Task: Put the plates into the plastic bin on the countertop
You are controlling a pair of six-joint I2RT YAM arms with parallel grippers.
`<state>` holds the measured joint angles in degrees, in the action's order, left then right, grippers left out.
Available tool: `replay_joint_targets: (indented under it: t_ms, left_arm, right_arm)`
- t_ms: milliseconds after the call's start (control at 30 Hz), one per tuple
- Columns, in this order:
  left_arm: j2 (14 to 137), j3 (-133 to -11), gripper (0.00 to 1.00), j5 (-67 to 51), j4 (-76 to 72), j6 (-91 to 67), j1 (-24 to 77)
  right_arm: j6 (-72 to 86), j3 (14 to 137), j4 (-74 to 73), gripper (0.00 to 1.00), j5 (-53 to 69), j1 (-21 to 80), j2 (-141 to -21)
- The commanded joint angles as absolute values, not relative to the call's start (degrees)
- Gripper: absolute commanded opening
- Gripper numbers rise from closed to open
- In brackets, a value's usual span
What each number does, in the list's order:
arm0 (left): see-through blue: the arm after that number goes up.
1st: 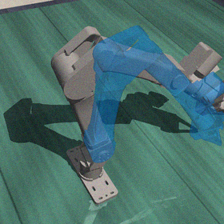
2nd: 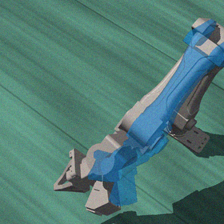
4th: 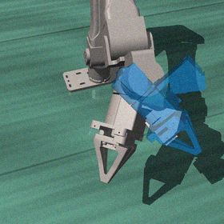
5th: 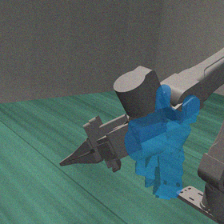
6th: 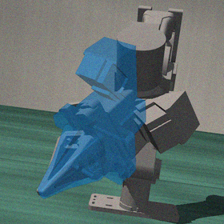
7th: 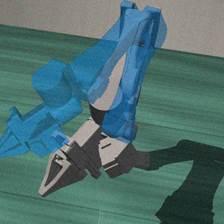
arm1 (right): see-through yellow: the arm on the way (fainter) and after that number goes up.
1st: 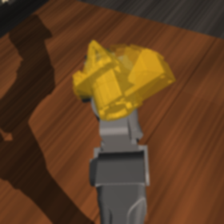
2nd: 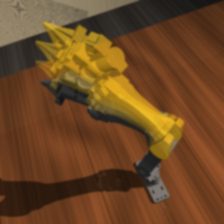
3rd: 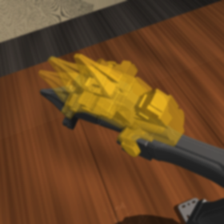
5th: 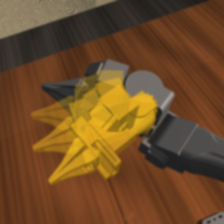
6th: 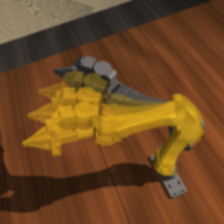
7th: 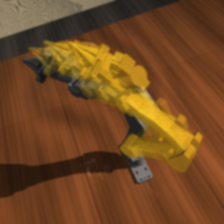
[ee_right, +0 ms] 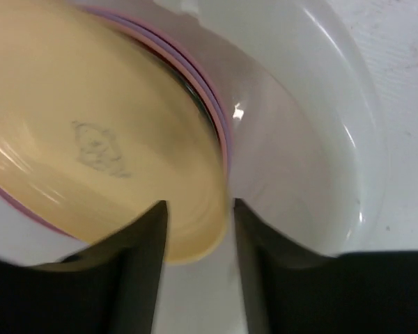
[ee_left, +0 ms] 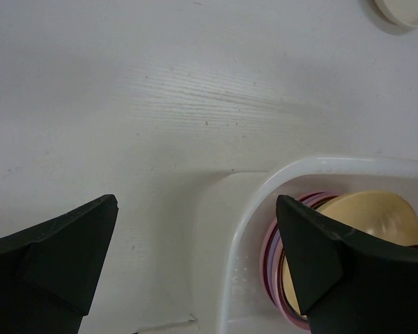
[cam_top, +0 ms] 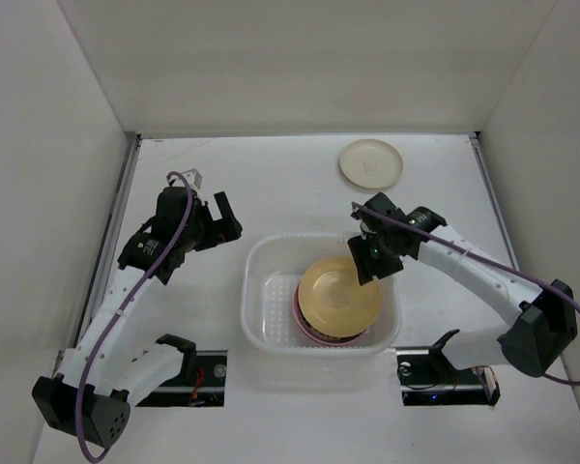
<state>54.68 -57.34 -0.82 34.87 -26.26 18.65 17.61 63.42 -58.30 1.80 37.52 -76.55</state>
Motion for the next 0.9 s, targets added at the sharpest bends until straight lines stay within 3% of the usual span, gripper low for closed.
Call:
replay_joint_targets:
  t_ms: [0,100,267,533,867]
  left_arm:
    - [54.58,-57.74,1.0,-1.05,32.96,-25.23,18.94]
    - [54.58,-57.74,1.0,-1.05,32.96,-25.14,18.94]
    - [54.14,-57.57,1.0,-1.05,32.87,-25.31,19.03]
    - [52.03,-56.87,1.0,-0.53,33.66,-25.93,18.32]
    - [50.1,-57.04,1.0,0.0,36.21,-27.51,16.83]
  right_arm:
    - [15.91,69.68,-63.01,0.59,-1.93,38.71,-75.5]
    - [15.56,75.82,-64.25,0.7,-2.02,38.11,-73.92]
    - [16.17,84.9,-58.29,0.78,-2.55,28.46,-73.47]
    - [27.32,80.25,-36.58,0.79,7.8,4.37,-86.98]
    - [37.87,92.18,-28.04,0.74,13.71,-5.31,-113.44]
